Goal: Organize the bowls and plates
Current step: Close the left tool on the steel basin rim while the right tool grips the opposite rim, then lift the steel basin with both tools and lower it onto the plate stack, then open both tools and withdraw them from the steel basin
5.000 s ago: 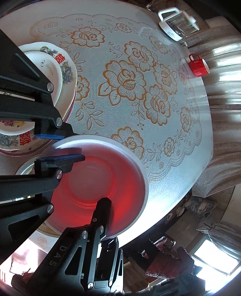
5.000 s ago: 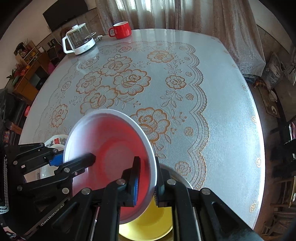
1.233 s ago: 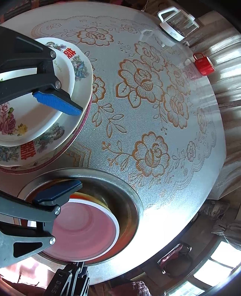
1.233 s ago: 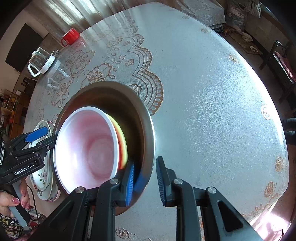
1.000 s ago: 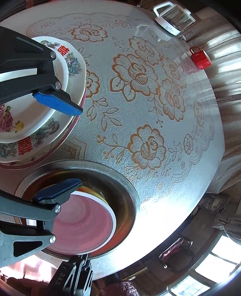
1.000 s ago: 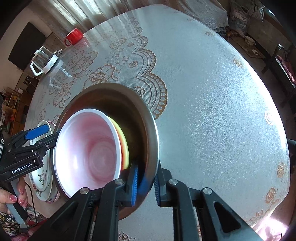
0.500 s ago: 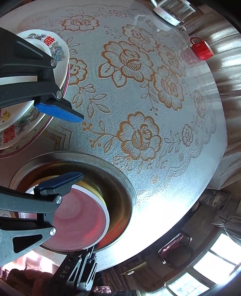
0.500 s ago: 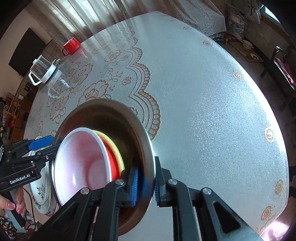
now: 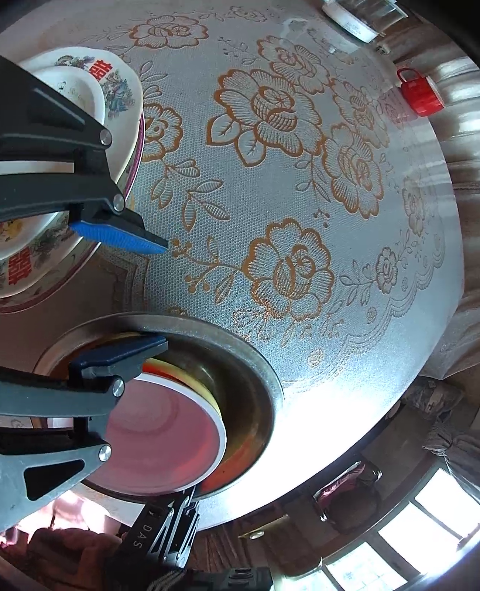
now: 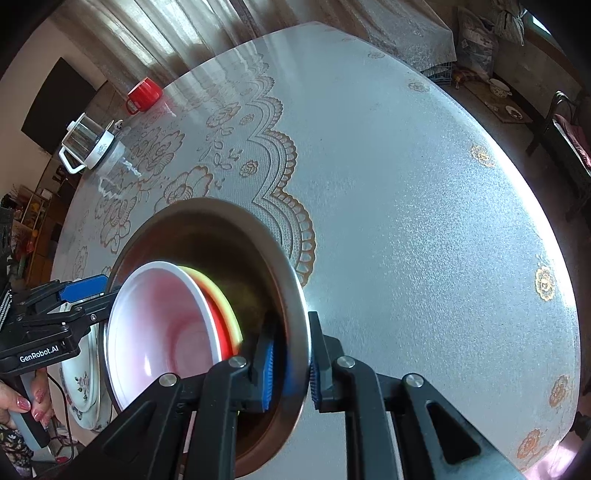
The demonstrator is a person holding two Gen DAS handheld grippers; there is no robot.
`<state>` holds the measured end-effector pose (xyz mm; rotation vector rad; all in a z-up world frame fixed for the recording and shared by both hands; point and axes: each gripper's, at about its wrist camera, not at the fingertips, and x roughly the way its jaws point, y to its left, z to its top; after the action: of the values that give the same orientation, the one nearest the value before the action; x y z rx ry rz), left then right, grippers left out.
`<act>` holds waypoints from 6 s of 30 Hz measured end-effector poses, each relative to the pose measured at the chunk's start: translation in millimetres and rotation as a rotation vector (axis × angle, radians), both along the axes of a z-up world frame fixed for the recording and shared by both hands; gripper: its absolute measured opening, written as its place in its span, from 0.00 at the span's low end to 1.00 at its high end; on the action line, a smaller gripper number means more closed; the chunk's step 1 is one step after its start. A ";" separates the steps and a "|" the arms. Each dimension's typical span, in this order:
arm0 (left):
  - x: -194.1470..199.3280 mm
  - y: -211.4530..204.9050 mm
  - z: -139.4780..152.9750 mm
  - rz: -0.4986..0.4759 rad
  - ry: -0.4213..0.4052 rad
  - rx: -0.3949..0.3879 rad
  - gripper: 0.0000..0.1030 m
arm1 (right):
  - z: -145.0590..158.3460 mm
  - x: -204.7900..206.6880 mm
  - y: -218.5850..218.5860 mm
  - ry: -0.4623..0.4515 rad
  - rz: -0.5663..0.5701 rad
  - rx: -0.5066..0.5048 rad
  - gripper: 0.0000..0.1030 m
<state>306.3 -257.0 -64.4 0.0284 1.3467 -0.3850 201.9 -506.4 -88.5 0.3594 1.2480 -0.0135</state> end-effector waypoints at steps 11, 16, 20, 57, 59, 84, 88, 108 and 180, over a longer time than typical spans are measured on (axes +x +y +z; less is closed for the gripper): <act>4.1 -25.5 -10.4 -0.011 0.008 -0.023 0.17 | 0.6 -0.3 -16.6 -0.022 -0.038 0.032 0.11; 5.9 -16.4 -10.9 0.036 -0.009 0.006 0.50 | -0.6 -2.1 -24.6 -0.021 -0.056 0.072 0.12; 1.6 -10.6 -15.0 0.055 -0.015 0.005 0.58 | -0.7 -5.3 -27.2 -0.022 -0.026 0.070 0.13; -53.6 -12.5 40.8 0.066 -0.159 -0.068 0.15 | 42.6 -9.2 -8.7 -0.055 0.053 0.067 0.09; -59.5 -2.5 49.7 0.076 -0.171 -0.084 0.15 | 54.1 -12.6 -0.9 -0.073 0.055 0.062 0.09; -111.7 175.7 70.0 0.236 -0.181 -0.011 0.15 | 58.6 -4.1 182.5 -0.023 0.220 0.147 0.09; -108.7 195.3 51.2 0.268 -0.131 -0.014 0.15 | 39.4 3.6 200.3 0.024 0.217 0.183 0.09; -89.0 212.9 15.9 0.305 -0.057 -0.008 0.16 | 5.8 22.3 207.9 0.120 0.158 0.223 0.07; -232.9 206.9 57.0 0.276 -0.439 0.227 1.00 | 80.6 -134.5 284.3 -0.355 0.147 -0.309 0.71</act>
<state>73.4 -50.1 -7.4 0.1084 0.9364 0.0130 67.4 -222.1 -7.8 -0.0010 0.8997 -0.0157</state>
